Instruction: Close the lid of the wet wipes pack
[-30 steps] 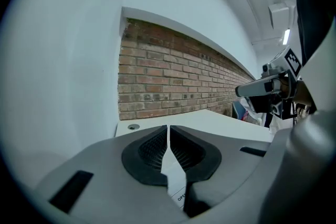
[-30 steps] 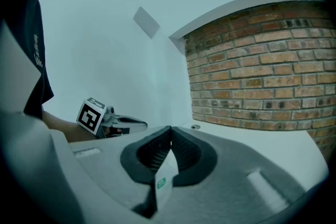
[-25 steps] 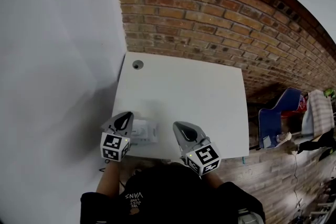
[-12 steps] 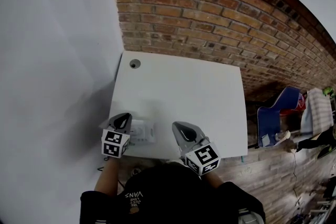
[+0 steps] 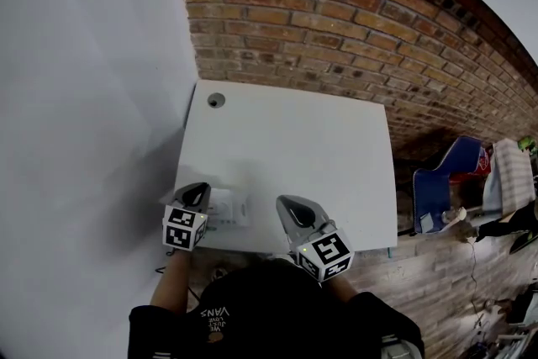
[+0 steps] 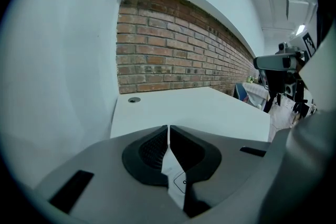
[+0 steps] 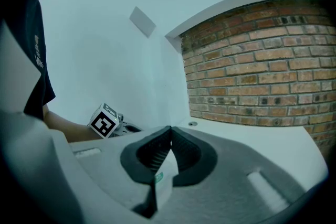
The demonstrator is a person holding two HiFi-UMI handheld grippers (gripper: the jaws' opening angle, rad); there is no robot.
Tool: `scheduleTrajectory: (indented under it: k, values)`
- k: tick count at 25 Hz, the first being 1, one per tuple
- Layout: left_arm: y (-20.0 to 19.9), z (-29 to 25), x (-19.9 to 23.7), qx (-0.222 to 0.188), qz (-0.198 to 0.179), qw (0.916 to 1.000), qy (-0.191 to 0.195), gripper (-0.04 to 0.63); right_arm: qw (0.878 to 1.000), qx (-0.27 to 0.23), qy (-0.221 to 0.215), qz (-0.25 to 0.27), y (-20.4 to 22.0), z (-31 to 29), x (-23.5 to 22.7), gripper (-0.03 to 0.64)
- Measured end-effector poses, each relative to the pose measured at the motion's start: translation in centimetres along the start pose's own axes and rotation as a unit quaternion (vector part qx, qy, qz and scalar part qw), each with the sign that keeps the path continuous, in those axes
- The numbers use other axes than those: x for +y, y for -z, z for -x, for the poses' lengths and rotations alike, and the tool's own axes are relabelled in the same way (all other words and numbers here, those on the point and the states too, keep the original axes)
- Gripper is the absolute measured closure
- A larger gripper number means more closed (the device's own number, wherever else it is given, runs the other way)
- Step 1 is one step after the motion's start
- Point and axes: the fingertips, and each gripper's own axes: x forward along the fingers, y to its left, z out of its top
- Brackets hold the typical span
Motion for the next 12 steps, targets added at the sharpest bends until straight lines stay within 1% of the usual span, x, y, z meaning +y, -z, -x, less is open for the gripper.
scheduleTrajectory:
  k: [4, 9, 12]
  values:
    - [-1.2, 0.2, 0.8, -0.011, -0.002, 0.9999, -0.01, 0.578, 1.0, 0.0, 0.0, -0.001, 0.1, 0.3, 0.4, 0.62]
    - [-1.7, -0.2, 1.0, -0.006, -0.014, 0.9999, -0.005, 0.578, 1.0, 0.001, 0.006, -0.001, 0.4, 0.7, 0.2, 0.618]
    - [-1.5, -0.4, 0.8, 0.003, -0.015, 0.9999, 0.001, 0.578, 1.0, 0.0, 0.011, -0.002, 0.4, 1.0, 0.0, 0.618]
